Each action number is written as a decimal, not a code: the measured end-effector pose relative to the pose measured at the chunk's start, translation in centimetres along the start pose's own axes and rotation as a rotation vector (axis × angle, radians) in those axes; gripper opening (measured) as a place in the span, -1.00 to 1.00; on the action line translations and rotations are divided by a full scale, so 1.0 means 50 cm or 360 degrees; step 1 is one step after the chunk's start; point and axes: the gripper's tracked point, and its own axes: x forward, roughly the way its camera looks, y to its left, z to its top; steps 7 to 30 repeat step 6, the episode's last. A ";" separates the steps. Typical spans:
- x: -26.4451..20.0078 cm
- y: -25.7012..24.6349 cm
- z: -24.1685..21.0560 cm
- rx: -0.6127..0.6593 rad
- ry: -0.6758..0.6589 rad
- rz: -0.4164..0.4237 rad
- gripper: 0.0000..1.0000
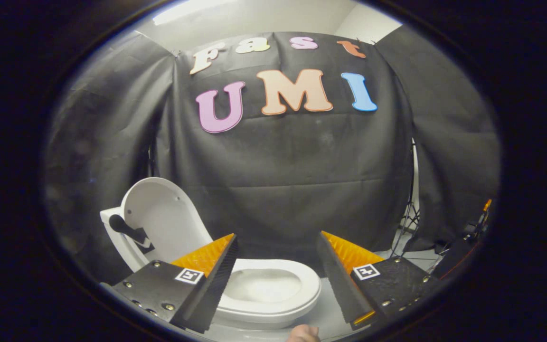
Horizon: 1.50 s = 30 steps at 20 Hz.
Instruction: Open the toilet lid.
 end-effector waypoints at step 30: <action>0.001 -0.013 -0.024 0.0004 0.0046 -0.0034 0.97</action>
